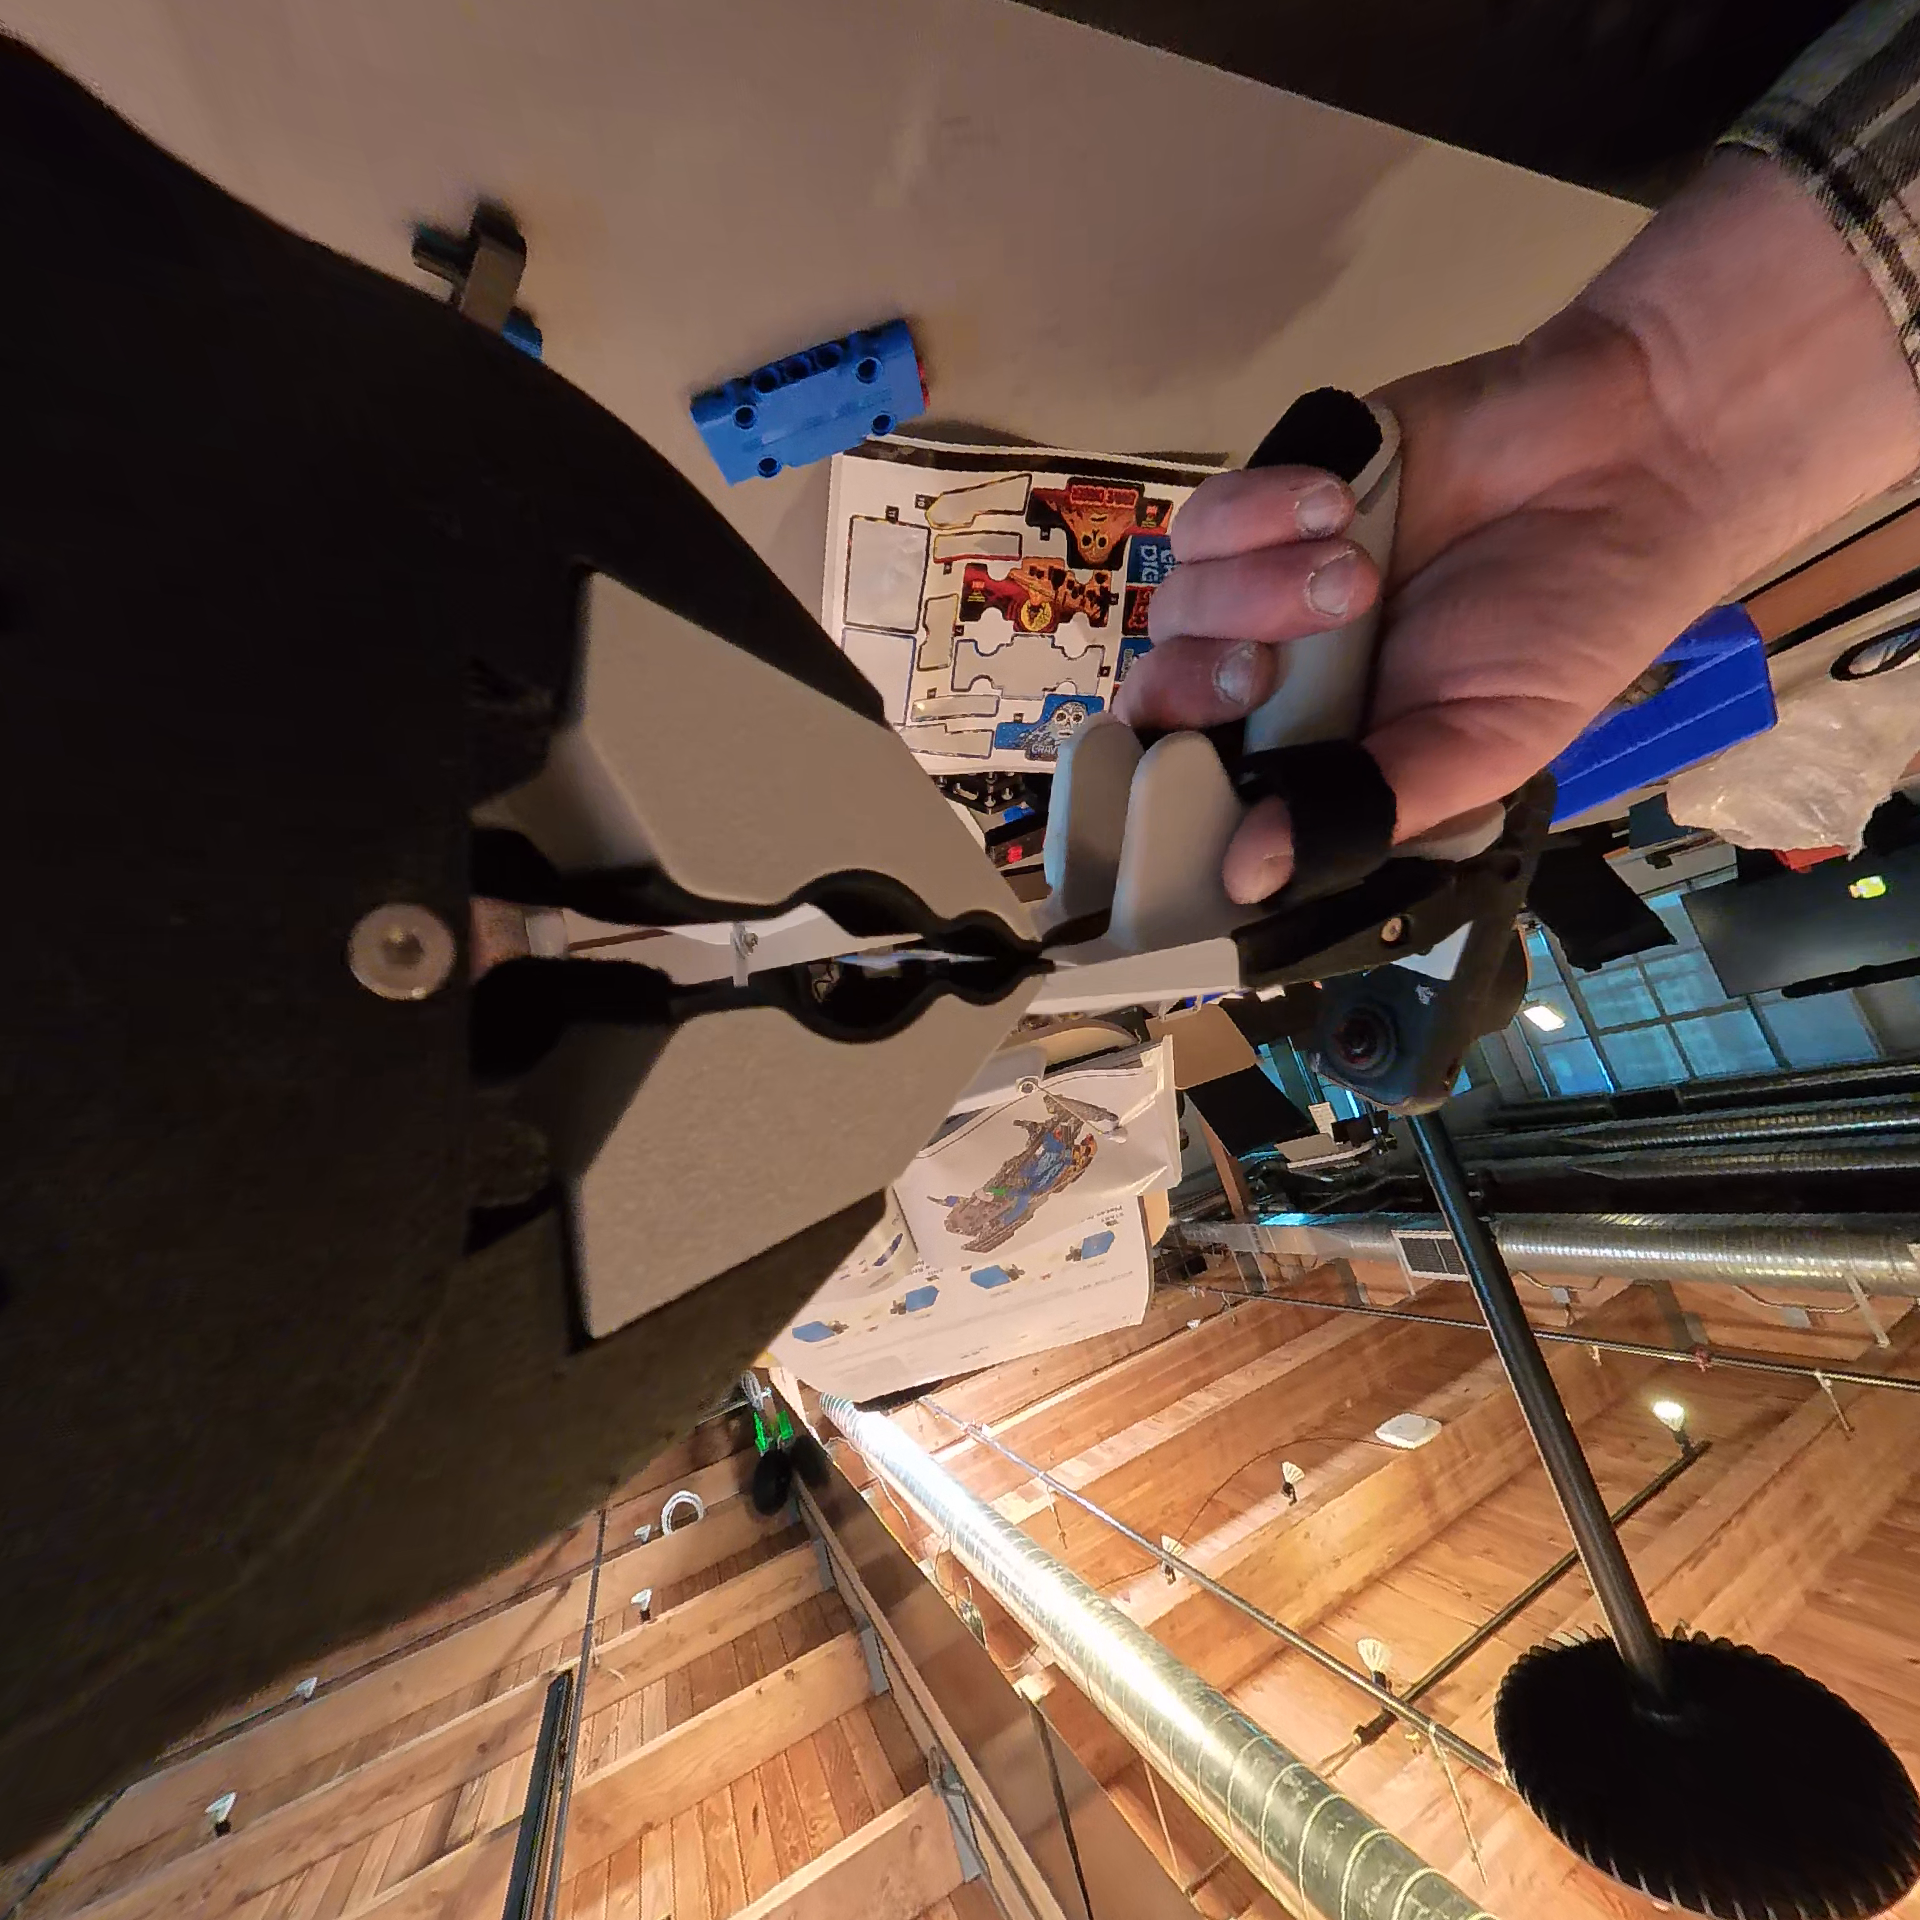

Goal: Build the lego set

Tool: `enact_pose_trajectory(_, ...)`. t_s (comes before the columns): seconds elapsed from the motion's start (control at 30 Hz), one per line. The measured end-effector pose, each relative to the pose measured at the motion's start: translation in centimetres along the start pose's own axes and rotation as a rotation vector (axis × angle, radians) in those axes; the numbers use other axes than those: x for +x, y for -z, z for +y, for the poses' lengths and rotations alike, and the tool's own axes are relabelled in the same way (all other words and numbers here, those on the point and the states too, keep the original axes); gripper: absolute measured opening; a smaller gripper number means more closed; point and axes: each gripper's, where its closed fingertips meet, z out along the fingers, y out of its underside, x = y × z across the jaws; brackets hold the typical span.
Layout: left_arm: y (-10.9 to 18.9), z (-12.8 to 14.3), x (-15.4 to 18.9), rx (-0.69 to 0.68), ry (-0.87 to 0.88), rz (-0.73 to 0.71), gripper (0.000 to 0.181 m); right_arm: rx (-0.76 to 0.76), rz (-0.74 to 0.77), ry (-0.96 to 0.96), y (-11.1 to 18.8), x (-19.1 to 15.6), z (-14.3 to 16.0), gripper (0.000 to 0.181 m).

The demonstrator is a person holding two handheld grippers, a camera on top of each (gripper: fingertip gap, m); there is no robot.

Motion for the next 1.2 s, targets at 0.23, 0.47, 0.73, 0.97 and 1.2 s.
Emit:
enact_pose_trajectory(0.23, 0.3, 0.8, -0.2, -0.052, 0.093, 0.026, 0.022, 0.0, 0.001, 0.007, 0.0, 0.0, -0.1, 0.0)
enact_pose_trajectory(0.47, 0.0, 1.4, 0.5, -0.08, 0.109, 0.071, 0.008, 0.002, -0.01, 0.018, 0.0, -0.3, -0.2, 0.0)
enact_pose_trajectory(0.73, 0.2, 0.9, 0.9, -0.06, 0.04, 0.058, 0.0, -0.001, -0.018, 0.013, -0.1, -0.5, -0.1, 0.0)
enact_pose_trajectory(0.97, 0.7, -0.6, 0.1, 0.018, -0.098, -0.082, 0.0, -0.049, -0.002, -0.036, -0.3, 0.1, 1.0, 0.015)
enact_pose_trajectory(1.2, 2.1, -3.6, 0.0, 0.226, -0.14, -0.162, 0.0, -0.044, -0.058, -0.349, -0.7, 0.4, 2.0, 0.035)
